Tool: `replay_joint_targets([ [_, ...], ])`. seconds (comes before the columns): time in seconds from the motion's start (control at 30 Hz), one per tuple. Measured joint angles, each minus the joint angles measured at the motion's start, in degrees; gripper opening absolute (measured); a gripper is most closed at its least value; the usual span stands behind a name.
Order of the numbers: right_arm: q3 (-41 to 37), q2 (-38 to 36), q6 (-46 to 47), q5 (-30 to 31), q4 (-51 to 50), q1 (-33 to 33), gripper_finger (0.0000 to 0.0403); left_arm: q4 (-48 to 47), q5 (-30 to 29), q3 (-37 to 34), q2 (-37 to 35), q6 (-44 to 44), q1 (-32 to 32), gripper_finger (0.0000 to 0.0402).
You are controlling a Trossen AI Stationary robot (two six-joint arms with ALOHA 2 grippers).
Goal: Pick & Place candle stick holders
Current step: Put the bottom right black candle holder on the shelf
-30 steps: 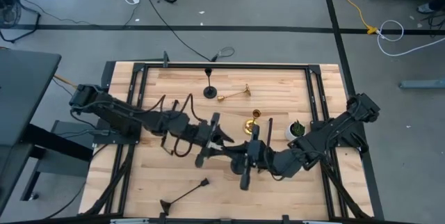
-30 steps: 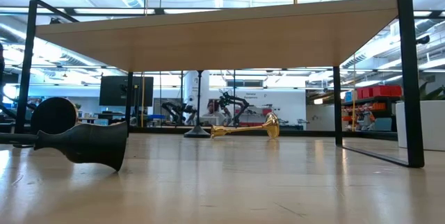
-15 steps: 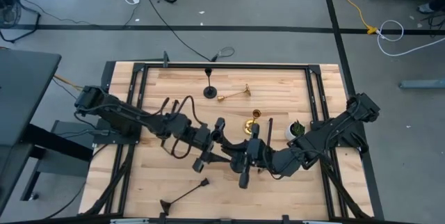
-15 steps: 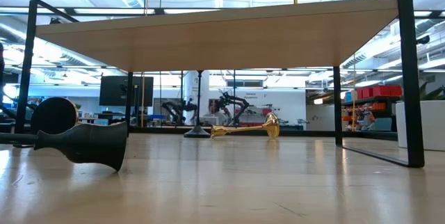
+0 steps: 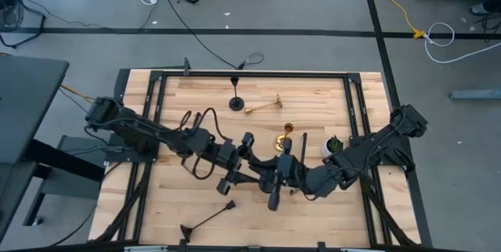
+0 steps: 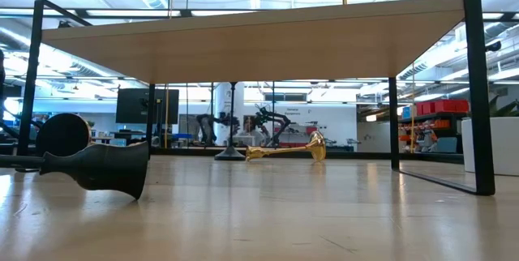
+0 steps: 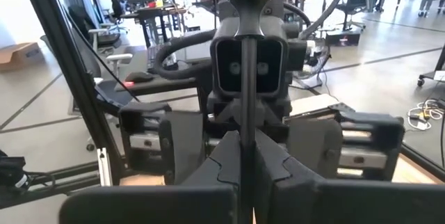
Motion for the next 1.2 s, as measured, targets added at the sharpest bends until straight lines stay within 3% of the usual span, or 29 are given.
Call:
replay_joint_targets([
  [0.23, 0.00, 0.00, 0.00, 0.00, -0.02, -0.18, 0.0004, 3.77, -0.11, 0.01, 2.65, -0.83, 0.14, 0.0158],
  [0.47, 0.00, 0.00, -0.01, 0.14, -0.16, -0.16, 0.0017, 3.63, 0.71, 0.00, 2.72, -0.83, 0.89, 0.0019],
  [0.83, -0.02, -0.26, -5.01, -0.43, -0.29, 1.42, 0.0048, -0.83, 1.37, 0.02, 1.27, -1.25, 2.00, 0.0016],
  [1.0, -0.02, -2.11, -4.17, 4.51, -2.85, 4.23, 0.0049, -10.52, 0.13, 0.05, -2.98, 1.01, 2.21, 0.0015],
  [1.2, 0.00, -3.34, -2.29, 8.87, -6.06, 8.59, 0.0048, -26.08, -7.74, 0.02, -10.56, 3.20, 3.37, 0.0015],
])
